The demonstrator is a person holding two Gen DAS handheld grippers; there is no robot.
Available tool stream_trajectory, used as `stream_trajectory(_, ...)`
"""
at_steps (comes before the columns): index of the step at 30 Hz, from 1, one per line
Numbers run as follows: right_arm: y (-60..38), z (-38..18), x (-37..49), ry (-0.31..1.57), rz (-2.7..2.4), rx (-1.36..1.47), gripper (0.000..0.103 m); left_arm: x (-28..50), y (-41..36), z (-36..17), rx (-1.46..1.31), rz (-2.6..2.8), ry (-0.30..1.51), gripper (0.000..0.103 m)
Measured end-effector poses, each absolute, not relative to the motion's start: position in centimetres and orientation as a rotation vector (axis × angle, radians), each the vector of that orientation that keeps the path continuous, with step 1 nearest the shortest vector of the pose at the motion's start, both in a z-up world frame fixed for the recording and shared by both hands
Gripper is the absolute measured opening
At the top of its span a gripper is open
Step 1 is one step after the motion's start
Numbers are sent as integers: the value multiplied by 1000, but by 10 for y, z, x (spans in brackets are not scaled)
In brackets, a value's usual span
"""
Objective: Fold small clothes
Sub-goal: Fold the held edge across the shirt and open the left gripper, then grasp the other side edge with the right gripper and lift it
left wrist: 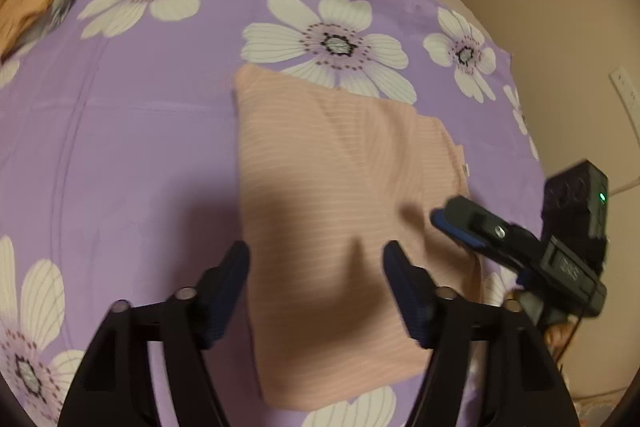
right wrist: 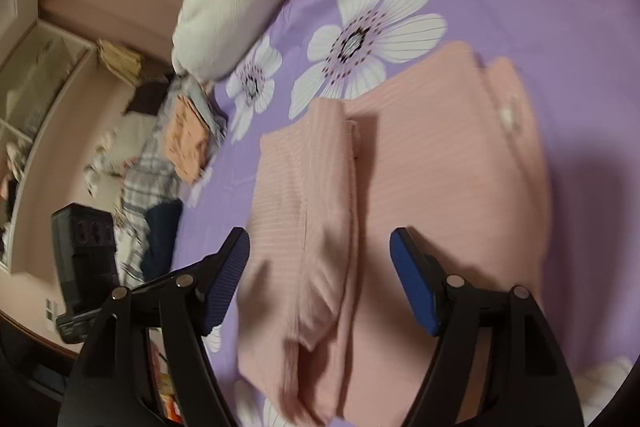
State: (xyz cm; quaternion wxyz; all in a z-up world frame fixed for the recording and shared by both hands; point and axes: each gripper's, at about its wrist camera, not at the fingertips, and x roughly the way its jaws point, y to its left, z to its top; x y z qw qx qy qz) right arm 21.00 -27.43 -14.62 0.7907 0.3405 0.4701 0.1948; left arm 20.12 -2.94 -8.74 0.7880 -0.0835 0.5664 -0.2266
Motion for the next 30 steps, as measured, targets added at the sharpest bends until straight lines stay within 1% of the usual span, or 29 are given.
stream_trajectory(6, -254, -153, 243, 1062, 419, 650, 74, 200, -8, -98, -262, -520, 1237, 71)
stream_trajectory(8, -246, -156, 254, 1082, 427, 624, 74, 201, -5, -102, -293, -527, 1246, 76)
stream_trajectory(9, -243, -157, 258, 1088, 421, 610, 74, 202, -4, -103, -300, -529, 1246, 85)
stream_trajectory(10, -239, -158, 263, 1092, 418, 592, 74, 202, -4, -104, -306, -531, 1245, 91)
stream_trajectory(11, -237, -159, 264, 1090, 421, 583, 74, 202, -3, -105, -314, -536, 1241, 93)
stream_trajectory(13, -236, -159, 269, 1080, 423, 576, 74, 203, -1, -106, -330, -544, 1240, 94)
stream_trajectory(14, -236, -159, 271, 1077, 426, 580, 72, 203, 0, -107, -335, -543, 1242, 94)
stream_trajectory(16, -237, -160, 273, 1068, 424, 583, 62, 204, 1, -108, -336, -544, 1242, 94)
stream_trajectory(18, -236, -162, 274, 1073, 422, 572, 38, 204, 2, -109, -339, -550, 1242, 94)
stream_trajectory(19, -236, -164, 274, 1074, 419, 564, 32, 202, 3, -110, -341, -554, 1243, 94)
stream_trajectory(20, -237, -165, 275, 1074, 417, 562, 22, 202, 2, -110, -342, -560, 1244, 94)
stream_trajectory(21, -237, -166, 275, 1074, 420, 572, 16, 202, 2, -111, -341, -563, 1246, 94)
stream_trajectory(24, -239, -164, 274, 1063, 426, 575, 12, 201, 0, -111, -326, -565, 1244, 94)
stream_trajectory(30, -240, -132, 266, 976, 416, 485, 11, 202, -3, -105, -311, -577, 1230, 94)
